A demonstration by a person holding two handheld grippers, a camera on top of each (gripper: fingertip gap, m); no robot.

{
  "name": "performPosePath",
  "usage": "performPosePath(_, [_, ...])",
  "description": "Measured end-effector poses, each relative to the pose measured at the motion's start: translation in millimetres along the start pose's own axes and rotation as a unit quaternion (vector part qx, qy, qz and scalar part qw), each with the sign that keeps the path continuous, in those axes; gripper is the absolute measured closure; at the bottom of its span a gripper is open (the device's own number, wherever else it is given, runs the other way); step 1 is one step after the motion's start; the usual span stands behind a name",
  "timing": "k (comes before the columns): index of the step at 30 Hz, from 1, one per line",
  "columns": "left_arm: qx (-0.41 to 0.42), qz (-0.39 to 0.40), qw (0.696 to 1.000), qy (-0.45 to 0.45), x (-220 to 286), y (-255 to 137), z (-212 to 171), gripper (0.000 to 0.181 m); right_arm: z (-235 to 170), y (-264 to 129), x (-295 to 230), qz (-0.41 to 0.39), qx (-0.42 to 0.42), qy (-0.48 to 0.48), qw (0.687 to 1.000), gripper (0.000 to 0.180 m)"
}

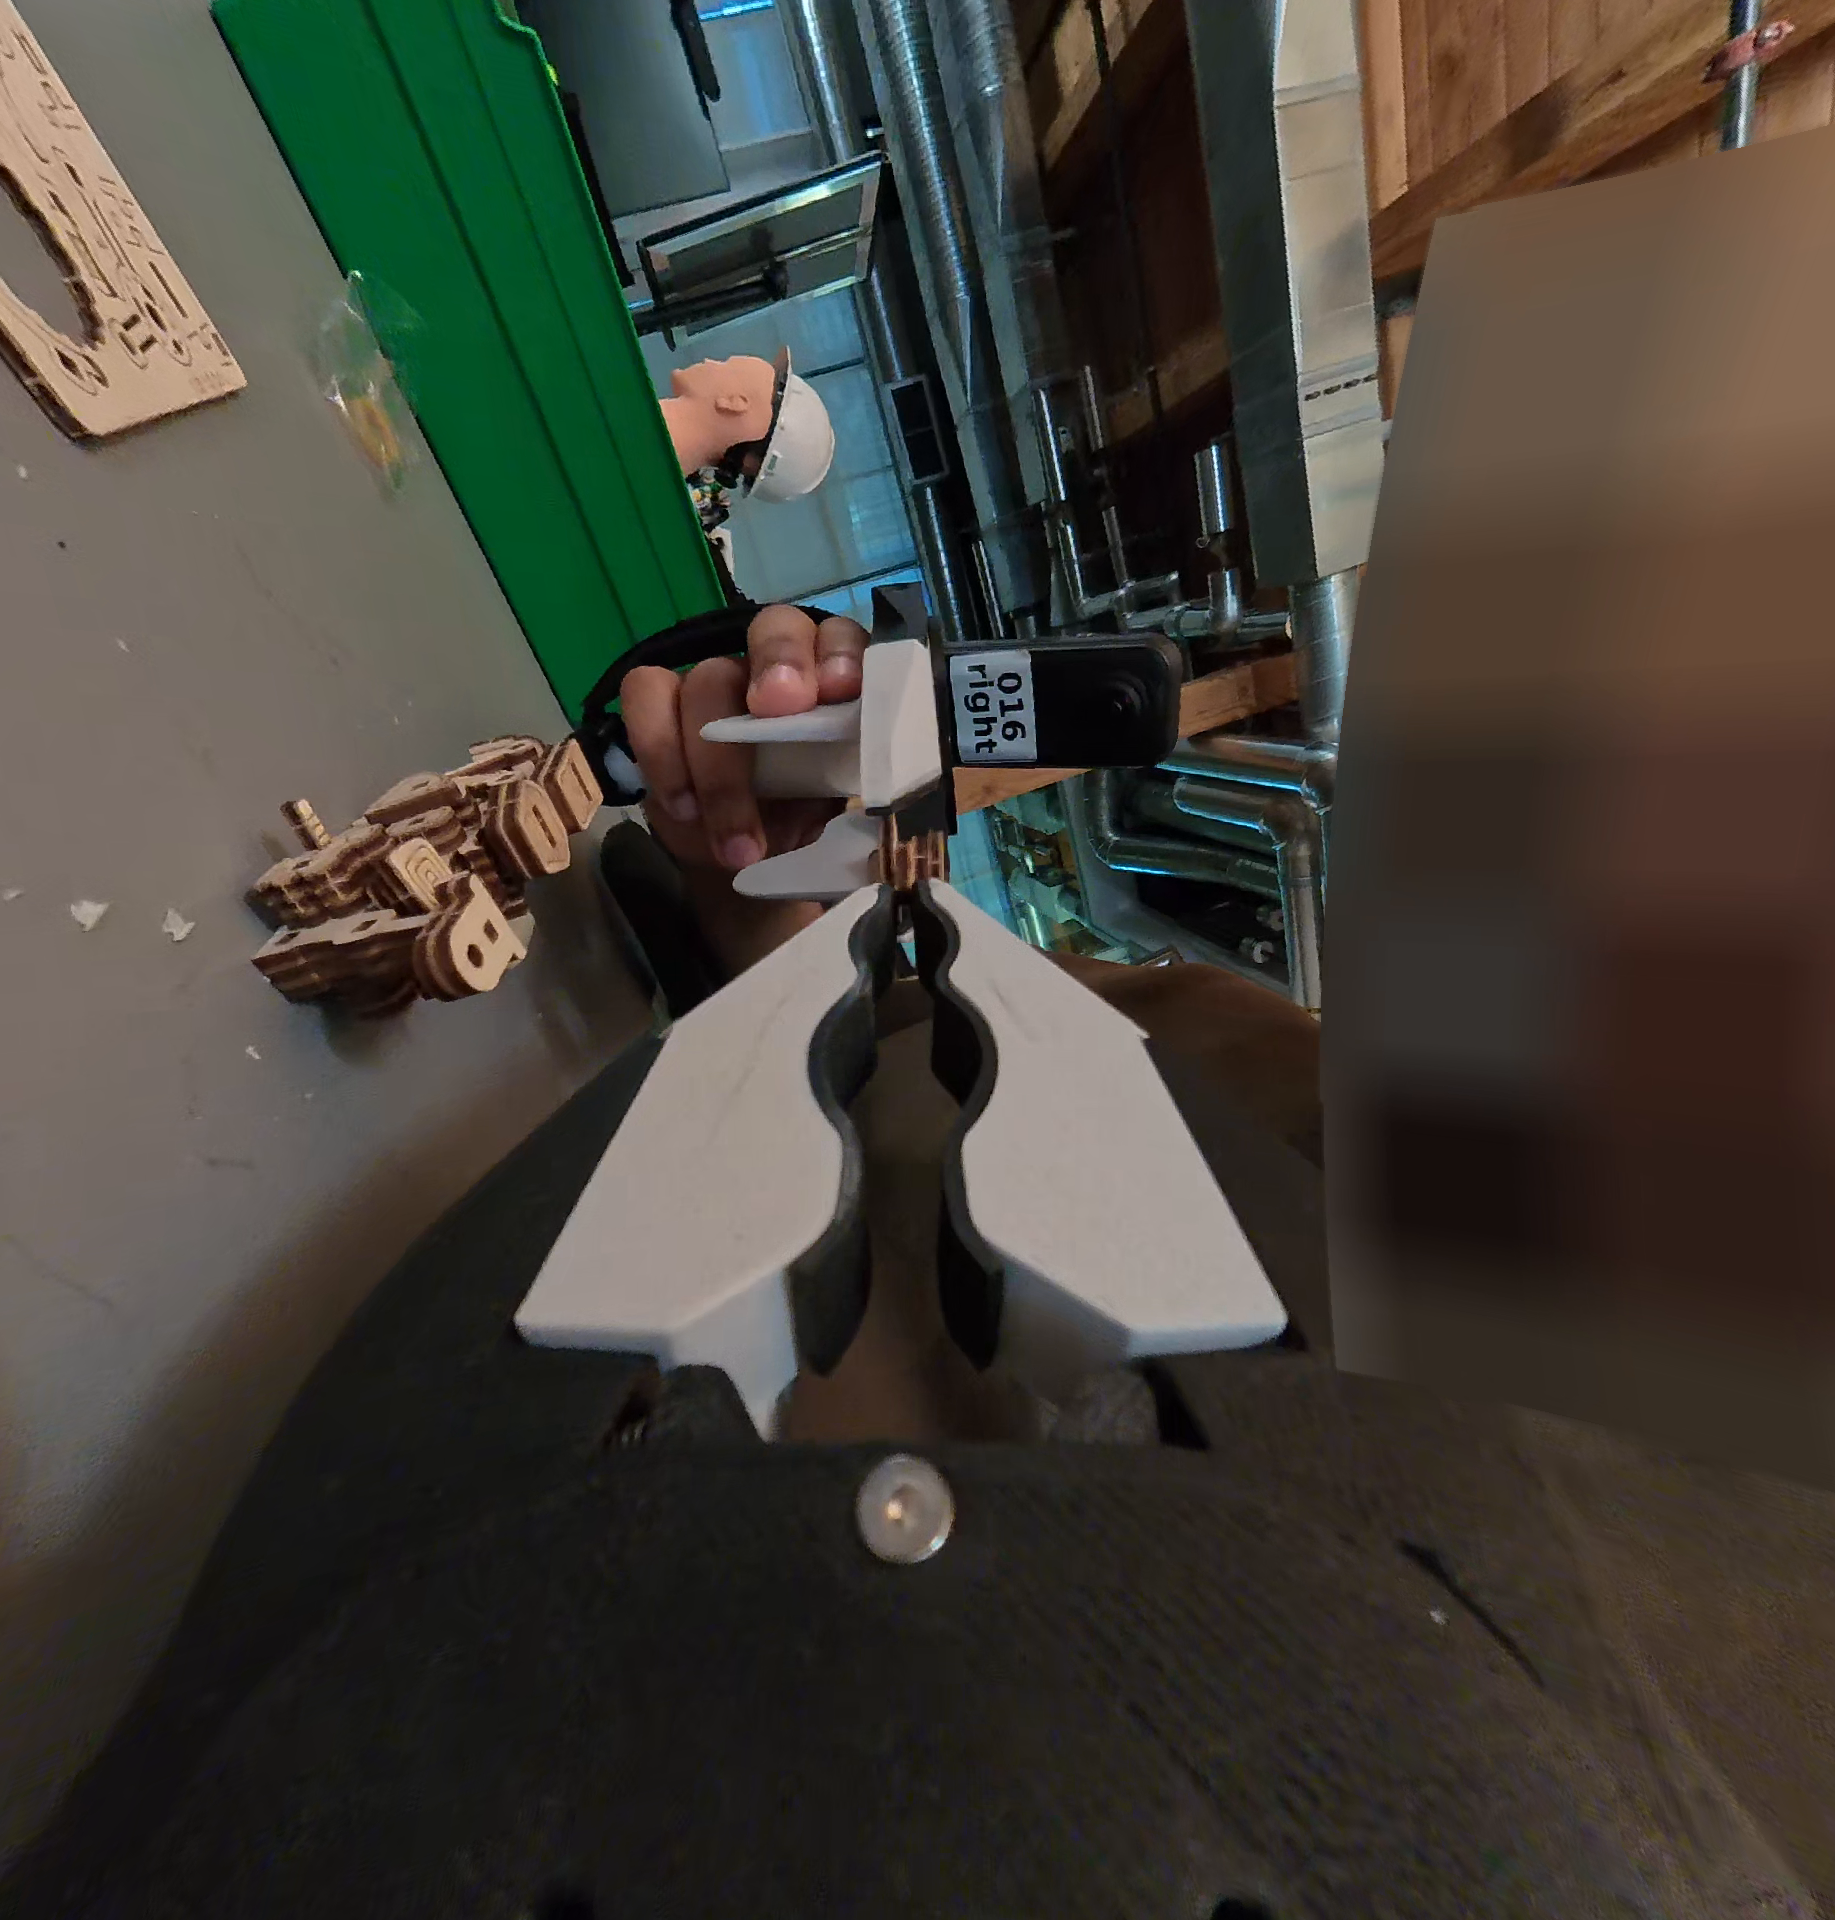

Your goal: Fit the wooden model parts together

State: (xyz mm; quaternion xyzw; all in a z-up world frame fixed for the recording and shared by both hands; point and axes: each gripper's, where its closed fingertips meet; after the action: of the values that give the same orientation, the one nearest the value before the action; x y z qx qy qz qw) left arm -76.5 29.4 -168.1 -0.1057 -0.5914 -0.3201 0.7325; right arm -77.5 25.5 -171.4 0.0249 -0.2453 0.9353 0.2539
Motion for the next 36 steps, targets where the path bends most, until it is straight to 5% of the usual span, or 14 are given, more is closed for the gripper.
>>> performPosePath(6, [0.032, 0.107, 0.991, 0.080, -2.5, -25.4, 20.2, 0.145, -1.8, -11.3, 21.6, -0.044, -0.002, 0.030, 0.999, 0.158])
performPosePath(13, [-0.089, 0.391, 0.890, 0.216, -49.3, -47.0, 9.4, 0.139, -11.5, -14.7, 29.6, -0.022, -0.013, 0.091, 0.996, 0.159])
performPosePath(25, [-0.126, 0.326, 0.931, 0.104, -75.1, -12.9, -20.3, 0.148, -25.0, 1.4, 15.2, 0.006, -0.065, 0.084, 0.994, 0.159])
performPosePath(36, [-0.106, 0.309, 0.938, 0.117, -68.1, -10.7, -12.4, 0.163, -41.8, 10.0, 7.6, -0.002, -0.153, 0.089, 0.984, 0.158])
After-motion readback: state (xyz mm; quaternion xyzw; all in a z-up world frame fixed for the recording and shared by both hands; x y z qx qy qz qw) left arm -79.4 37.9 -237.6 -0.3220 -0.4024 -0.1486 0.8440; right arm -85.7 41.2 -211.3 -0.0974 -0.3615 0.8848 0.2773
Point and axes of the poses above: each gripper's, where its closed fingertips meet, y out along the fingers, z out of its top, x = y × z across the jaws, and after that the axes turned 13 degrees about -x, right-handed
